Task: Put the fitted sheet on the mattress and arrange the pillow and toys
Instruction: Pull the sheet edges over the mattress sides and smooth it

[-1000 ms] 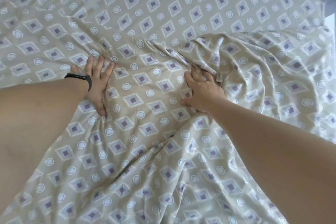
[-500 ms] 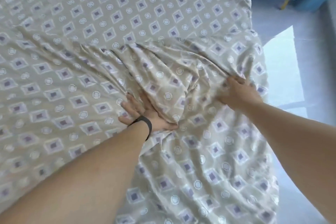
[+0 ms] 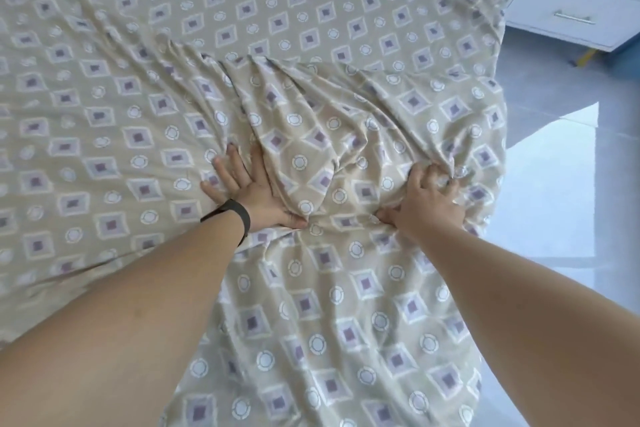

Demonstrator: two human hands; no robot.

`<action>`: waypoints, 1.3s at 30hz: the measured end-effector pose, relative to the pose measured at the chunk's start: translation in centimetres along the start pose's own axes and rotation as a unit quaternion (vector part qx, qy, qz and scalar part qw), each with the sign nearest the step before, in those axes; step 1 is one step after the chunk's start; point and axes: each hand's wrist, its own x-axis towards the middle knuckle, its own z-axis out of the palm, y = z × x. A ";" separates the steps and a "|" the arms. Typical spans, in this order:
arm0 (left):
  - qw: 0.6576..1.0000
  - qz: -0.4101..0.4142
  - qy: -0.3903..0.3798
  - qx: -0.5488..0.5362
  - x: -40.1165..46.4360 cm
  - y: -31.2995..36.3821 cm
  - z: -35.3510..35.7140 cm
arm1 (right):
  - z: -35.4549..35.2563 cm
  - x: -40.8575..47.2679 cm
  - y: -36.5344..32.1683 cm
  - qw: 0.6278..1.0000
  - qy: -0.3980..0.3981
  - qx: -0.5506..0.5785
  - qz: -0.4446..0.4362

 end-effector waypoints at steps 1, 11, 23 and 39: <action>1.000 0.008 -0.001 0.008 0.3 -0.1 0.2 | 0.1 0.1 0.0 1.000 -0.001 -0.003 0.002; 0.998 0.046 0.039 0.003 -1.4 -1.0 2.6 | 0.8 0.4 0.1 1.000 0.004 -0.010 -0.006; 0.997 0.024 -0.029 -0.064 -9.8 9.0 11.3 | -5.8 4.4 1.8 0.971 -0.050 -0.162 -0.166; 0.995 0.050 0.082 0.036 -15.4 20.1 14.9 | -8.1 8.6 12.8 0.957 -0.045 0.283 0.051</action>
